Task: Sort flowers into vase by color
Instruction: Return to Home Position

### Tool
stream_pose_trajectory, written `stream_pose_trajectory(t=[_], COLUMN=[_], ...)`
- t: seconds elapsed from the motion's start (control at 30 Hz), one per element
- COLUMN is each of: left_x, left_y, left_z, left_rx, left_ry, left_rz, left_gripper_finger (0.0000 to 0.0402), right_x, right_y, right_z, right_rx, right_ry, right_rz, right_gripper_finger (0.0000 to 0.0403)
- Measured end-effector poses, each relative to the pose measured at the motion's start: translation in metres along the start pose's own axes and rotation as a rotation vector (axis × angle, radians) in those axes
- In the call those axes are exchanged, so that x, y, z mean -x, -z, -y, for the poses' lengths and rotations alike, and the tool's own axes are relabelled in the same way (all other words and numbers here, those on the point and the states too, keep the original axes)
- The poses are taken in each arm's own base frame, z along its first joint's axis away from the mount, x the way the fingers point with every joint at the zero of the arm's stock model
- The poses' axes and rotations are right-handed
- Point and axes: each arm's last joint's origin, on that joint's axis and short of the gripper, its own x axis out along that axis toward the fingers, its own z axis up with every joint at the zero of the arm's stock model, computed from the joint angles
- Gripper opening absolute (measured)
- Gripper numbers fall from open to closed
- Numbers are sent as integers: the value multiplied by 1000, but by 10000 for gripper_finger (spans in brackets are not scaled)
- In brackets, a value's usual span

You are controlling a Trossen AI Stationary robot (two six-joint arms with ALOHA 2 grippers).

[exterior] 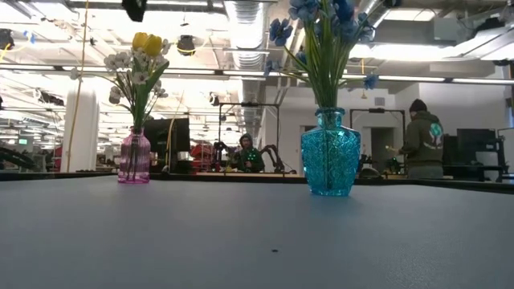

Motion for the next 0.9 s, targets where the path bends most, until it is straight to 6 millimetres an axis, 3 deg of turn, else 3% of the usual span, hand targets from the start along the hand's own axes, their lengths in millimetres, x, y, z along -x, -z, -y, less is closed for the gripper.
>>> stream_pose_trajectory(t=[0.2, 0.4, 0.7, 0.9], left_x=[21, 35, 37, 36], left_y=[19, 29, 60, 81], left_z=[-5, -8, -12, -15], left_rx=[53, 68, 90, 138], left_ry=[-42, -54, -62, -77], left_rz=[45, 75, 22, 8], left_gripper_finger=[1, 0, 0, 0], right_x=[8, 26, 38, 41], right_y=[33, 49, 86, 100], right_z=[21, 35, 70, 89], right_rx=[17, 22, 4, 3], right_ry=[-41, -58, 1, 45], right_rz=[6, 49, 104, 153], right_gripper_finger=[17, 17, 17, 17])
